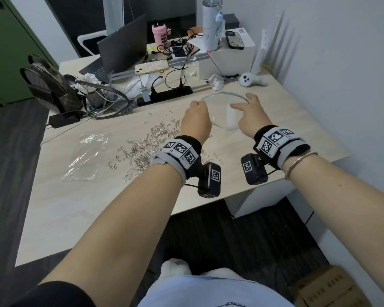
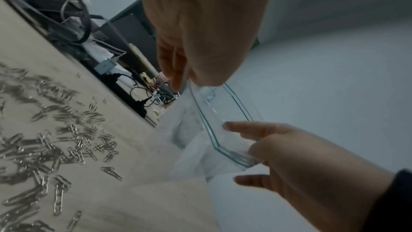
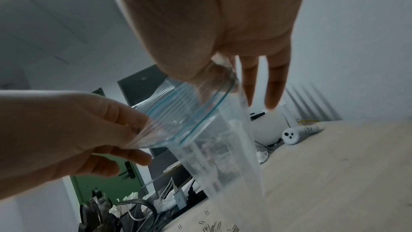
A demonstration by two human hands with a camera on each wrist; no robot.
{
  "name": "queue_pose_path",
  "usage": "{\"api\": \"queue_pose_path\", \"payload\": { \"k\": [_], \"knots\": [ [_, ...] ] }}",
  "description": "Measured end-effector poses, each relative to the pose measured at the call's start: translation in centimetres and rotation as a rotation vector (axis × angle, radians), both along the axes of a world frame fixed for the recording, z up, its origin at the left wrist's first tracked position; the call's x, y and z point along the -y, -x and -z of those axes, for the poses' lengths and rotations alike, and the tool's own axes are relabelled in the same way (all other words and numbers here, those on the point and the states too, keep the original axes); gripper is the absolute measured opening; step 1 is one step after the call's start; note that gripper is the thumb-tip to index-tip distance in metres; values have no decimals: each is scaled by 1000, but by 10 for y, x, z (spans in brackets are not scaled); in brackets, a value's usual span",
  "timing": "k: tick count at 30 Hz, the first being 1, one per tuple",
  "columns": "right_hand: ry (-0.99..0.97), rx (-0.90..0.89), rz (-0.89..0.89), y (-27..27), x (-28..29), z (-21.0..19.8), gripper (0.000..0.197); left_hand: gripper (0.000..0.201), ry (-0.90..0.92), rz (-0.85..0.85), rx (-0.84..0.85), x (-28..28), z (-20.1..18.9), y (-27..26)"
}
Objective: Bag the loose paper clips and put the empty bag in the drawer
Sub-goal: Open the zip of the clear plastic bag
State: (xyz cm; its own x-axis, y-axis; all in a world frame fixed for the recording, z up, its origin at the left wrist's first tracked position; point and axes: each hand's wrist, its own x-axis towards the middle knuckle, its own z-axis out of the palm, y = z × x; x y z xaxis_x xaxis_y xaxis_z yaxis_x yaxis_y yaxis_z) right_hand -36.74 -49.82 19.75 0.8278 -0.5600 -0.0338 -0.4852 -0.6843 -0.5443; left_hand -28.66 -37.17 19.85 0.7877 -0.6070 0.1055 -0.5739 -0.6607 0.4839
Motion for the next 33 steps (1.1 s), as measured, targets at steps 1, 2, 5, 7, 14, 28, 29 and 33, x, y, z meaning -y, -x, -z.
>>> {"api": "queue_pose_path", "payload": {
  "k": [1,2,5,7,14,28,29,33],
  "knots": [
    [-10,5,-25,4,2,1,57,40,6,38,-27,1,0,3],
    [-4,-4,-24,9,3,1,57,42,8,68,-46,2,2,6],
    [32,-50,119,23,8,-1,56,45,-61,77,-92,4,6,16],
    [26,-81,163,32,10,-3,57,45,-116,81,-81,8,6,22],
    [-36,-126,73,60,13,0,63,73,-152,211,-135,20,13,43],
    [53,-1,227,125,21,8,46,44,12,303,-119,46,32,89],
    [70,-89,243,130,23,9,48,47,-12,325,-144,45,35,92],
    [-16,-278,346,147,24,14,43,51,-138,394,-240,38,51,100]
  ]
}}
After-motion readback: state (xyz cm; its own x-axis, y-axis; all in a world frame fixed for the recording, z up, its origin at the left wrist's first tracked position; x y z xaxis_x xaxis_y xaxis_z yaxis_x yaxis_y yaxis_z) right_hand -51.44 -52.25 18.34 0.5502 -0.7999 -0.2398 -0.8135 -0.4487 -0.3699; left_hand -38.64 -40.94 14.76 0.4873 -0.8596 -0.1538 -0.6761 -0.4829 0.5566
